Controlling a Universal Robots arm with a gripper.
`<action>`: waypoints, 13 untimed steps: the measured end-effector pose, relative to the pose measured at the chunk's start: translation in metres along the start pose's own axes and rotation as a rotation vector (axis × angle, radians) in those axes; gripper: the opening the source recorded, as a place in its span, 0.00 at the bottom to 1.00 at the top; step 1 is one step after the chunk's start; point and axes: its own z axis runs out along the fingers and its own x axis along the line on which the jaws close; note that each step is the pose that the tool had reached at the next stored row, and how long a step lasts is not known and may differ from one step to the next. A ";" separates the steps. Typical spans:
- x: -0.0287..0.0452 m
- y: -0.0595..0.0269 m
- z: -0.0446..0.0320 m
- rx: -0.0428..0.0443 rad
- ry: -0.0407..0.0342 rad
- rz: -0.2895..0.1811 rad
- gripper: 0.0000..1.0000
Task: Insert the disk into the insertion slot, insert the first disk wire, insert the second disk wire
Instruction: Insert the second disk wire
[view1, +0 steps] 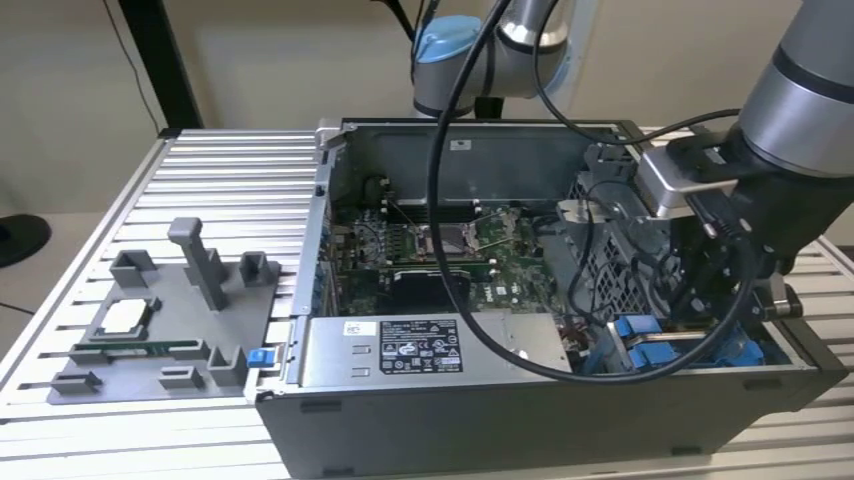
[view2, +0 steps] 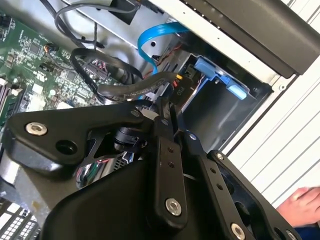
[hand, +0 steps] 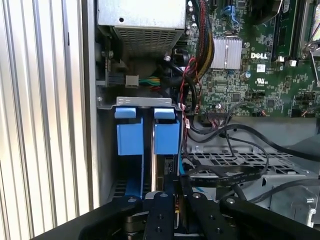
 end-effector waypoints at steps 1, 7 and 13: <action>0.0000 0.0013 -0.0004 0.0031 0.0001 0.000 0.00; 0.0000 0.0094 -0.0015 0.0532 0.0006 -0.004 0.00; 0.0001 0.0101 -0.0014 0.0650 0.0003 -0.005 0.00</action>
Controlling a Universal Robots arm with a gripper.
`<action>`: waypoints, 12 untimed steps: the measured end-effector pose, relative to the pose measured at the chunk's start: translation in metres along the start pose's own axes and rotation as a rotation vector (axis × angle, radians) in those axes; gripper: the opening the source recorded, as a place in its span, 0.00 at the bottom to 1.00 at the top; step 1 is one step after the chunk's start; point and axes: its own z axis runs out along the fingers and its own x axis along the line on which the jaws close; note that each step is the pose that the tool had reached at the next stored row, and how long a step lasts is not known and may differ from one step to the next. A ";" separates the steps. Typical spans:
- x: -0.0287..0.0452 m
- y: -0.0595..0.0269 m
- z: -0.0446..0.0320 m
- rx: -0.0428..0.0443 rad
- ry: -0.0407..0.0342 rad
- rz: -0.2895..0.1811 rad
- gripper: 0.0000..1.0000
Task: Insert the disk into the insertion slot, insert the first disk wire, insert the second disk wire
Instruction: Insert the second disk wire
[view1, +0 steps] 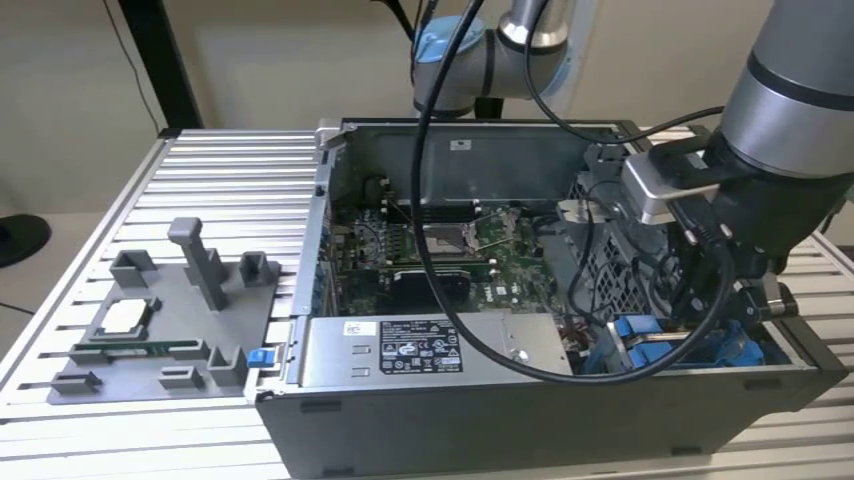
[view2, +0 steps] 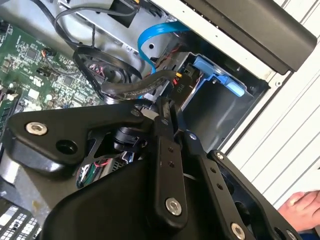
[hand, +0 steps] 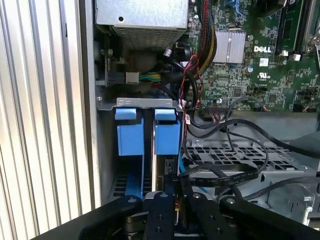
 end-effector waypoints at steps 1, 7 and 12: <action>0.0000 0.0000 0.0001 0.0005 0.0000 0.000 0.00; 0.0001 -0.0007 0.0015 0.0062 -0.0001 0.000 0.00; 0.0002 -0.0013 0.0026 0.0113 -0.0003 -0.001 0.00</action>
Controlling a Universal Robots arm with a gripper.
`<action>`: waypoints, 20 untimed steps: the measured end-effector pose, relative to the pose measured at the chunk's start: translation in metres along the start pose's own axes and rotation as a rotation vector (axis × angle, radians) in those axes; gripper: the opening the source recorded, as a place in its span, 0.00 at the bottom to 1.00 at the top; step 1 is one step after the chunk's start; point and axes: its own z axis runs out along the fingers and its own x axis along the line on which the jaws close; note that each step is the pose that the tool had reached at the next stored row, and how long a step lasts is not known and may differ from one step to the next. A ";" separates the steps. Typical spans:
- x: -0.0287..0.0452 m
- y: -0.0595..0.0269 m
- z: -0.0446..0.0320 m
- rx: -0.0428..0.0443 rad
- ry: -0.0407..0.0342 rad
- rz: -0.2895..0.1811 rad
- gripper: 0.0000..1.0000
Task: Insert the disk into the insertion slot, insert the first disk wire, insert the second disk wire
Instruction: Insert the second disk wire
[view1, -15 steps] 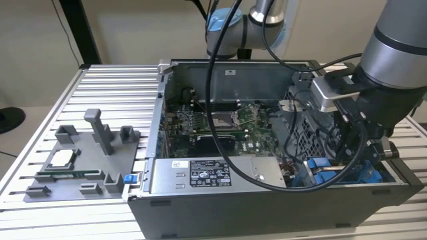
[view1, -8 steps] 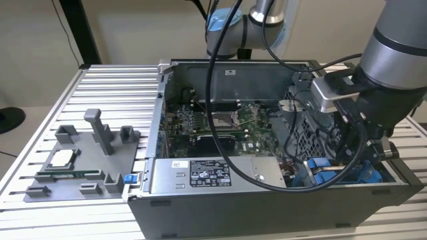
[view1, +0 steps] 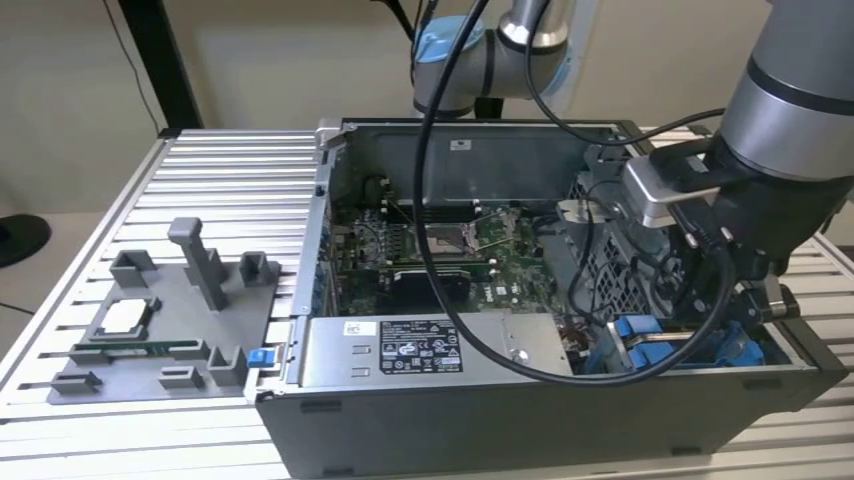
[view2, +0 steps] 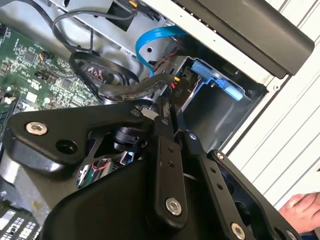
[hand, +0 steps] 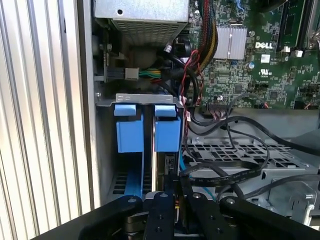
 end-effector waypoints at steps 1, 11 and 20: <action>0.0000 0.0000 0.0002 0.0012 0.0000 0.000 0.00; 0.0006 0.0012 0.0059 0.0085 0.0011 -0.001 0.00; 0.0009 0.0023 0.0132 0.0102 -0.0018 -0.001 1.00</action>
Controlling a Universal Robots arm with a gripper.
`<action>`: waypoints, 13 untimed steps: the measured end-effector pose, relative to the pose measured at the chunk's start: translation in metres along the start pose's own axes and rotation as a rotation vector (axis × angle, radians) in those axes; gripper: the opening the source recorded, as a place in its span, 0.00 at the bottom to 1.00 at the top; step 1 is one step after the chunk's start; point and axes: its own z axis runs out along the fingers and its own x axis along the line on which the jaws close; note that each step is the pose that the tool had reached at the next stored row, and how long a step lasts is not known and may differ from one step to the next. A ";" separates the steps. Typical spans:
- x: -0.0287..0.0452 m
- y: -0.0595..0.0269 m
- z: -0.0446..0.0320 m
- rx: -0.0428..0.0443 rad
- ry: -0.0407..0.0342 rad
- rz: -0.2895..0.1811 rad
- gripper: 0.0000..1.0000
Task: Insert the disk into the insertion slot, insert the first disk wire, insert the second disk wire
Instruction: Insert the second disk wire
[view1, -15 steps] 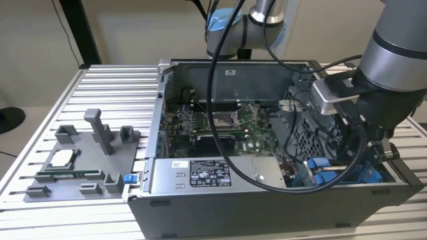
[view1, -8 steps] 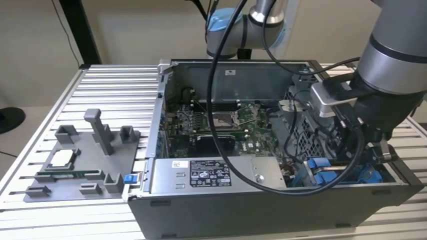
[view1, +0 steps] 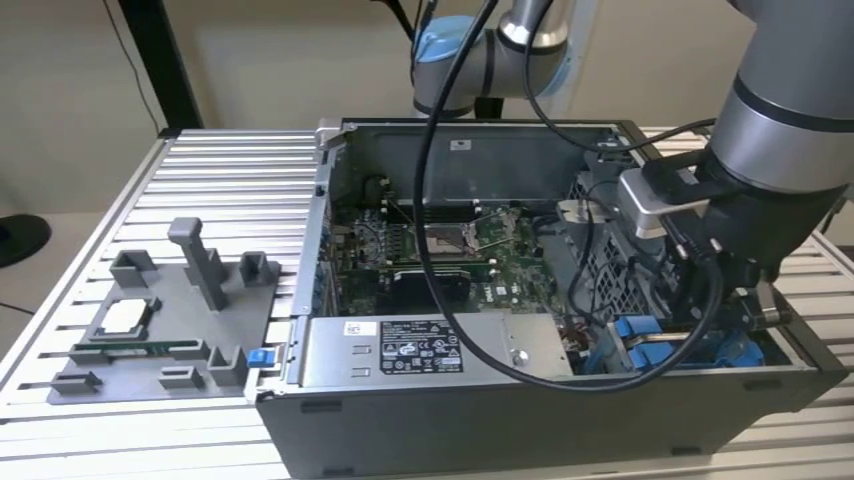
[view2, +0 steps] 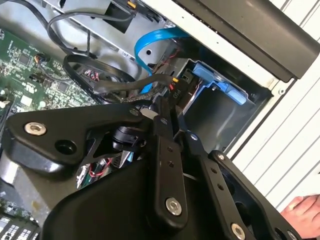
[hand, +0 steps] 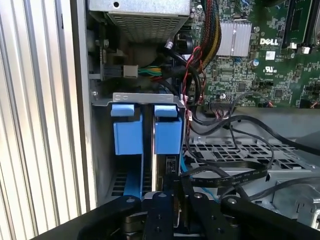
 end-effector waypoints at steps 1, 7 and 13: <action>0.0001 0.0000 0.0001 0.0000 0.0003 0.000 1.00; 0.0000 -0.0003 -0.0024 -0.0001 0.0012 0.000 1.00; -0.0015 -0.0036 -0.0200 -0.0004 0.0016 0.000 1.00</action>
